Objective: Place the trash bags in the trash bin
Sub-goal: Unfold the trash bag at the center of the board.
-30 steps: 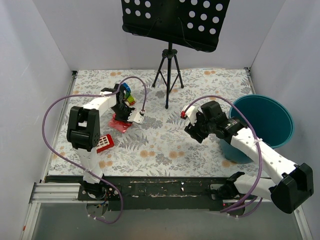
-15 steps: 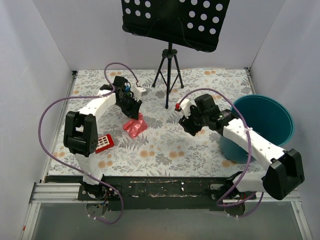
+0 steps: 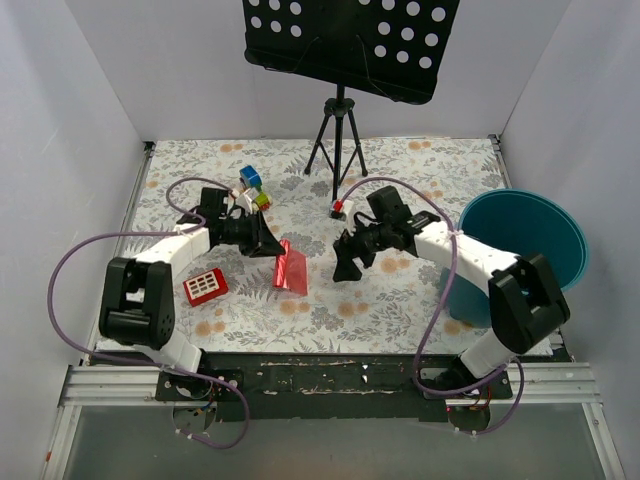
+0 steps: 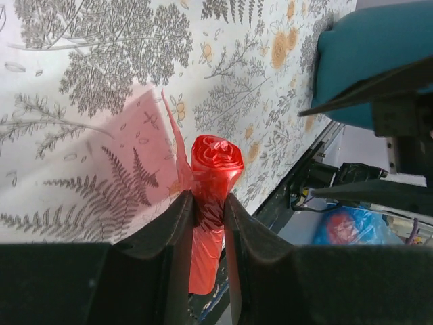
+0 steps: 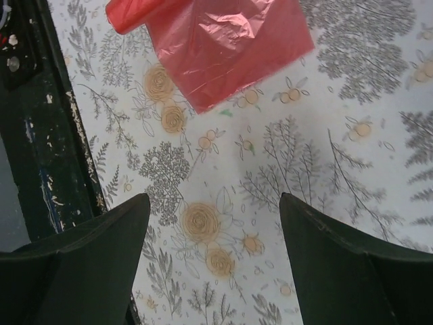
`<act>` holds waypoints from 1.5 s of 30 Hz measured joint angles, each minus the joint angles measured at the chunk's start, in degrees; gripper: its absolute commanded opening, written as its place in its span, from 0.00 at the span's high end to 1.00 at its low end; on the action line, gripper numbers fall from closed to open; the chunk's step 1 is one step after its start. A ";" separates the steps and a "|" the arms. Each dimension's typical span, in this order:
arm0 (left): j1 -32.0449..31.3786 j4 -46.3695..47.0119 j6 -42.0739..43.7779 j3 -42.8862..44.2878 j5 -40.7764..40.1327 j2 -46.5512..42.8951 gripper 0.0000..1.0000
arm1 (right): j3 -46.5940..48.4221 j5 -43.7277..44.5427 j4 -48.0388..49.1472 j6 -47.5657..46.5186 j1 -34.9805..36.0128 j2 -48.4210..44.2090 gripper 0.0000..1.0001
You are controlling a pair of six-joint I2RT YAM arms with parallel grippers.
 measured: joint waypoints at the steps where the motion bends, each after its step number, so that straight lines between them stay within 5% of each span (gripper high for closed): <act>1: 0.26 0.92 0.02 -1.64 -0.09 -1.73 1.00 | -0.35 -2.54 1.40 -0.20 0.02 1.53 0.14; 14: 2.84 3.96 -4.87 -19.23 -7.48 -11.85 0.98 | 1.86 2.21 13.99 -15.23 14.82 15.58 0.14; 22: 5.95 6.32 -8.11 -24.79 -10.97 -14.03 0.77 | 5.79 4.28 14.12 -18.88 18.51 21.64 0.13; 26: 5.90 6.21 -8.46 -26.10 -11.98 -16.52 0.54 | 7.69 5.09 14.71 -19.23 20.50 23.85 0.14; 29: 5.90 5.46 -8.83 -26.34 -14.32 -18.18 0.43 | 9.05 6.88 15.80 -19.32 21.81 25.31 0.31; 36: 6.05 3.54 -10.38 -25.90 -18.78 -18.67 0.39 | 9.75 8.81 17.22 -18.23 23.39 26.05 0.98; 45: 6.29 7.30 -11.54 -27.45 -15.39 -18.67 0.33 | 10.05 12.92 6.38 -20.79 21.14 19.32 0.99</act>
